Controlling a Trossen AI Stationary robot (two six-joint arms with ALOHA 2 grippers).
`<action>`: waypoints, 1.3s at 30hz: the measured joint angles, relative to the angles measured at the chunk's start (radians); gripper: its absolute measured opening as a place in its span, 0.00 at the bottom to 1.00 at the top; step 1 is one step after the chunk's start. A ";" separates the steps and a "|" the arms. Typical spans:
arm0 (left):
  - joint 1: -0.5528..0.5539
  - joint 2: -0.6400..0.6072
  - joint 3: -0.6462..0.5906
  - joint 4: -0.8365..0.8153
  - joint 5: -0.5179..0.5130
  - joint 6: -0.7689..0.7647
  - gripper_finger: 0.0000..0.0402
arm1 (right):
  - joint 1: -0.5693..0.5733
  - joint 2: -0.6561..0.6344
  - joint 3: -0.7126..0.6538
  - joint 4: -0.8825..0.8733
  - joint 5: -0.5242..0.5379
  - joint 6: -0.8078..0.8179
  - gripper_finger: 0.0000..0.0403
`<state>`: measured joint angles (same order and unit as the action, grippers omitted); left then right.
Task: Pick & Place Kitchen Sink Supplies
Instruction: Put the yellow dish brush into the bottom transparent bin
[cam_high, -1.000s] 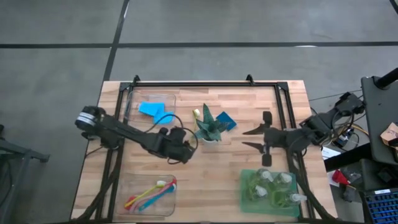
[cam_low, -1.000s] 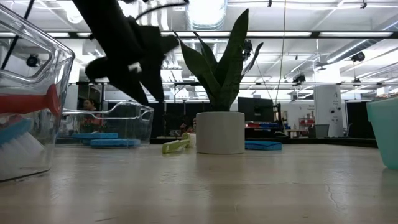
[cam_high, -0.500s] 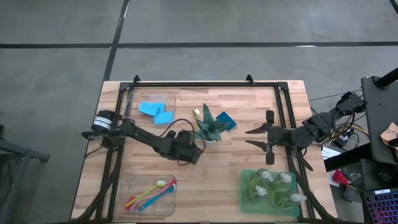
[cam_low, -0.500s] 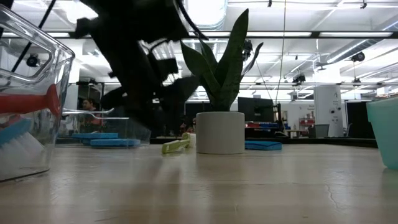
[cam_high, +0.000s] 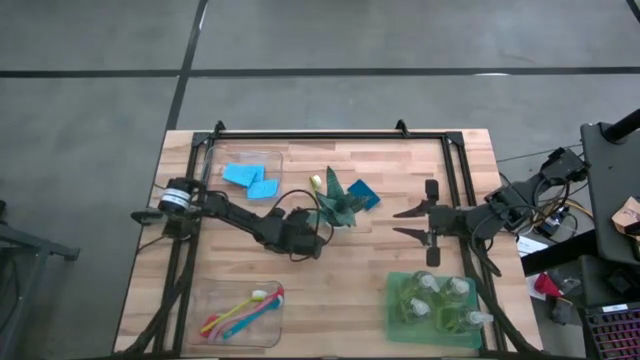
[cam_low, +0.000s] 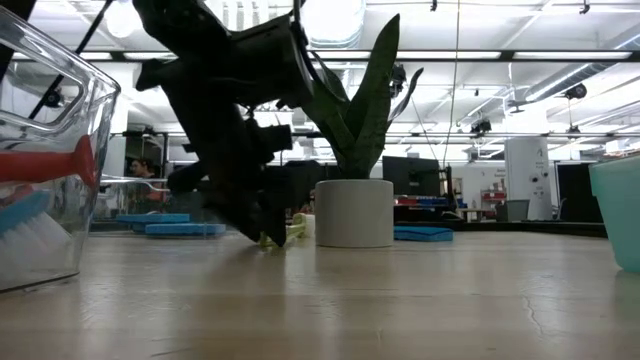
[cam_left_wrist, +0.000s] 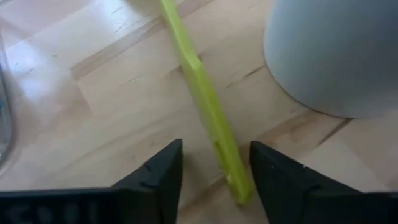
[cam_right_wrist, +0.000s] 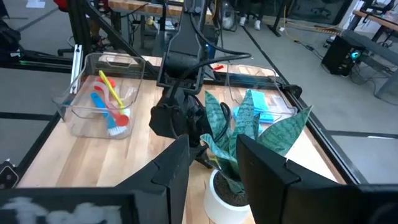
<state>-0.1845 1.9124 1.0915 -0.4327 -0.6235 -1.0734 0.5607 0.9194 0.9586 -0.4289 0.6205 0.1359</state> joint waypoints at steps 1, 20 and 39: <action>0.004 0.003 0.001 0.000 0.004 0.000 0.42 | 0.000 0.001 -0.002 0.002 0.000 0.000 0.32; -0.011 -0.083 -0.002 -0.185 0.170 0.038 0.03 | 0.000 0.002 -0.015 -0.009 0.000 0.022 0.24; -0.281 -0.581 -0.002 -0.700 0.415 0.045 0.03 | 0.000 0.002 -0.015 -0.011 0.000 0.030 0.16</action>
<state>-0.4655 1.3312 1.0897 -1.1324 -0.2082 -1.0288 0.5608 0.9211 0.9440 -0.4400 0.6201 0.1654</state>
